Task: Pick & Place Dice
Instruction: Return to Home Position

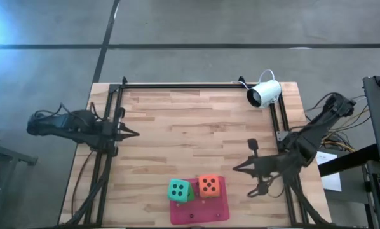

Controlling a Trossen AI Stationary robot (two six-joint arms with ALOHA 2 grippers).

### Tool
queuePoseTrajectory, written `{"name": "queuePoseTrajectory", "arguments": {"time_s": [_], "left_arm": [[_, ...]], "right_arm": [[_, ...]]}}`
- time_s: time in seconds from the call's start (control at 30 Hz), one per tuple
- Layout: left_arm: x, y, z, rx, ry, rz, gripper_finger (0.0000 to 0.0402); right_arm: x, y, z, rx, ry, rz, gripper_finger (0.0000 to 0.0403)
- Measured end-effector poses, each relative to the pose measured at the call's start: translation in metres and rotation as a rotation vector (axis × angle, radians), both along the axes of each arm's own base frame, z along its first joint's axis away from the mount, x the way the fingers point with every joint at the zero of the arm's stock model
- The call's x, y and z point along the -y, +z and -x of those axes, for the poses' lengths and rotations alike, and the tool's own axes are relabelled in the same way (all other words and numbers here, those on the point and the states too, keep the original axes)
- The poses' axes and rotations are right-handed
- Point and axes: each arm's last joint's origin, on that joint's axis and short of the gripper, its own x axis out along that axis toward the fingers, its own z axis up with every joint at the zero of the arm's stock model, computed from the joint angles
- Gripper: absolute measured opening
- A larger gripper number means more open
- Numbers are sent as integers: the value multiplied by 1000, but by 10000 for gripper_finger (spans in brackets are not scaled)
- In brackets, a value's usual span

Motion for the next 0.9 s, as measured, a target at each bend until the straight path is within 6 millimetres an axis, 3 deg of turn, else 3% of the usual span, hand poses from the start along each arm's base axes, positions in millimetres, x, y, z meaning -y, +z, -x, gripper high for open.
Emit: {"name": "queuePoseTrajectory", "arguments": {"time_s": [0.37, 0.77, 0.9], "left_arm": [[-3, -10, 17, 173, 7, 38, 4], [-8, -15, 45, 306, 16, 63, 4], [-8, -16, 44, 291, 33, 60, 4]], "right_arm": [[34, -30, 38, 253, 38, -91, 8], [65, -60, 71, 392, 38, -181, 8], [72, -66, 79, 421, 35, -207, 8]]}}
